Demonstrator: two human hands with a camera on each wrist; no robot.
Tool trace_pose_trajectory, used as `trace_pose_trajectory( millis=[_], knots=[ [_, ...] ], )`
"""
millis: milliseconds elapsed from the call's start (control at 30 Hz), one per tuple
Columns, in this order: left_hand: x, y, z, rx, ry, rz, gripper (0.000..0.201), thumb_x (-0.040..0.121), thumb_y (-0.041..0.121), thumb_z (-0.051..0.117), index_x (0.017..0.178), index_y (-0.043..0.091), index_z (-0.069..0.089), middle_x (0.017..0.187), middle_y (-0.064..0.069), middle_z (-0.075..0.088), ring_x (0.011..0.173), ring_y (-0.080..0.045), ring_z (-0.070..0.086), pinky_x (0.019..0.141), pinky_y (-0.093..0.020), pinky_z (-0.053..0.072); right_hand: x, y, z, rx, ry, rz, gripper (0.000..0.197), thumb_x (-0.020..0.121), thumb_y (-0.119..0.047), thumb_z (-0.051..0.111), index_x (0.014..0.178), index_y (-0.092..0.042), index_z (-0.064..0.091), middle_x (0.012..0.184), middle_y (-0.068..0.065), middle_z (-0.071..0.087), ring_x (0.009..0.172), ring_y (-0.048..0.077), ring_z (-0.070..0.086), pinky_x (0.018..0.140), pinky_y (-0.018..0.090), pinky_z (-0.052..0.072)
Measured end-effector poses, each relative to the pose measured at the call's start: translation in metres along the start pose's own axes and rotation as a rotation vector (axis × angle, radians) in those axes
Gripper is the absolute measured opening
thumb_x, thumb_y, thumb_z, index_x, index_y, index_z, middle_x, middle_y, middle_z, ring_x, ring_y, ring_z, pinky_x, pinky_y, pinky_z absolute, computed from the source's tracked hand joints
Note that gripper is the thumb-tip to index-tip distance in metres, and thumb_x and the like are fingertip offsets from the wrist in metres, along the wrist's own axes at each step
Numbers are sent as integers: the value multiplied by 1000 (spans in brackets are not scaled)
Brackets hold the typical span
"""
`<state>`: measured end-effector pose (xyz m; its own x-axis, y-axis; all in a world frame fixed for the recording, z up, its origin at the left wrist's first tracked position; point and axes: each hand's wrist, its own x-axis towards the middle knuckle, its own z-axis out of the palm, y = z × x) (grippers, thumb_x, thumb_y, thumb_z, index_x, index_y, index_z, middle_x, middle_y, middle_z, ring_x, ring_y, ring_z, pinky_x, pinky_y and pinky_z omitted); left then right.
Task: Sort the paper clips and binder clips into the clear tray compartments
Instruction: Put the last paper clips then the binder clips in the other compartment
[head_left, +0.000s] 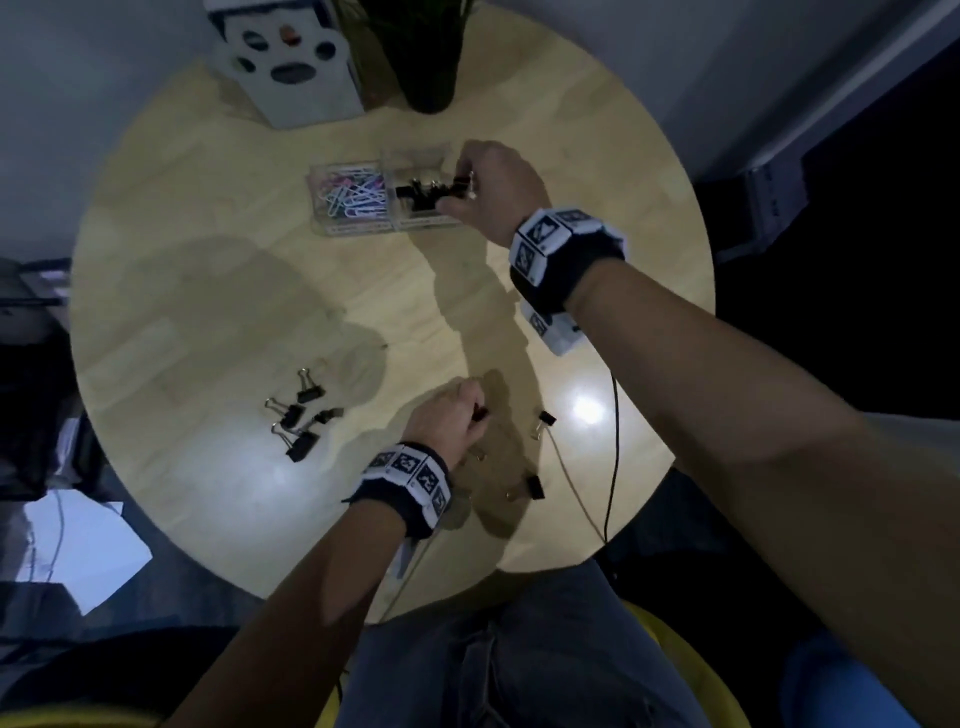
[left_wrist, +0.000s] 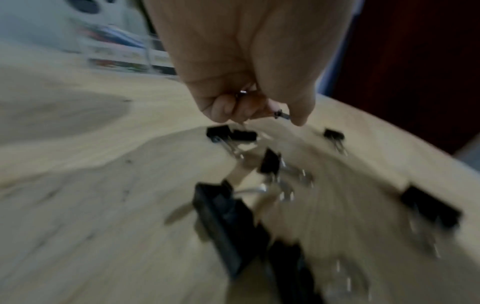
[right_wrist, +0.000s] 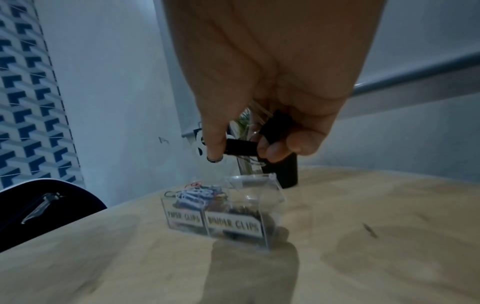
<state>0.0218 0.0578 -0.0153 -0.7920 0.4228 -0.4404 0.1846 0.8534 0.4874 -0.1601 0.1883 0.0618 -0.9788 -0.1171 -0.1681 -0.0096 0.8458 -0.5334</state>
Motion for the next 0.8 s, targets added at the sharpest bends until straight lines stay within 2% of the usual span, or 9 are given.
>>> trace_pose_trajectory(
  millis=[133,267,333,433,533,633,700,767,800],
  knots=[
    [16,-28,-43,-283,256,-169,19,92,32,50,90,14,42,74,1,48,68,-24,50,61,-29,35,35,-20,10,45,-25,-9,41,84,-28,66,114,-2,53,119,17,56,105,30,56,81,33,44],
    [54,-53,-103,-287,490,-206,22,91,25,54,95,5,48,92,-13,53,78,-23,48,68,-29,35,37,-17,19,112,-71,-7,55,87,-22,65,134,-4,42,137,16,44,124,30,46,99,34,41],
    [78,-54,-126,-277,547,-183,19,90,22,55,98,5,49,98,-12,55,84,-23,51,72,-30,38,27,-8,22,178,11,14,46,90,-15,59,132,-3,45,138,16,45,124,30,47,102,36,43],
    [113,-45,-152,-133,512,-111,21,90,23,53,102,6,52,106,-15,56,96,-29,54,82,-39,45,1,12,29,308,189,86,30,93,-8,48,121,0,55,125,19,55,113,31,56,94,41,50],
    [141,-32,-162,52,427,-71,28,90,23,54,107,1,53,113,-22,54,103,-35,51,89,-46,43,-35,28,38,416,216,187,25,91,-3,45,110,2,60,112,18,63,98,27,62,87,41,53],
    [154,-26,-160,145,303,-83,38,90,27,56,118,3,53,120,-24,53,114,-38,46,97,-46,38,-73,36,45,508,179,299,20,87,4,42,96,3,61,89,-1,65,79,10,58,77,29,53],
    [151,-25,-157,172,291,-99,40,90,27,55,123,5,52,125,-24,52,117,-39,43,102,-47,35,-99,40,48,553,151,366,19,85,7,40,89,5,59,78,-15,57,75,2,54,70,19,46],
    [137,-25,-149,151,384,-68,33,91,18,52,121,7,53,126,-21,52,118,-38,42,104,-45,34,-124,48,53,501,137,415,19,84,7,42,89,2,60,77,-16,57,79,4,55,67,11,45],
    [126,-25,-141,117,430,-34,28,90,13,50,116,8,57,124,-19,54,116,-36,44,102,-44,36,-135,53,55,449,131,435,19,85,5,45,92,0,61,81,-9,62,82,10,58,69,12,48]
  ],
)
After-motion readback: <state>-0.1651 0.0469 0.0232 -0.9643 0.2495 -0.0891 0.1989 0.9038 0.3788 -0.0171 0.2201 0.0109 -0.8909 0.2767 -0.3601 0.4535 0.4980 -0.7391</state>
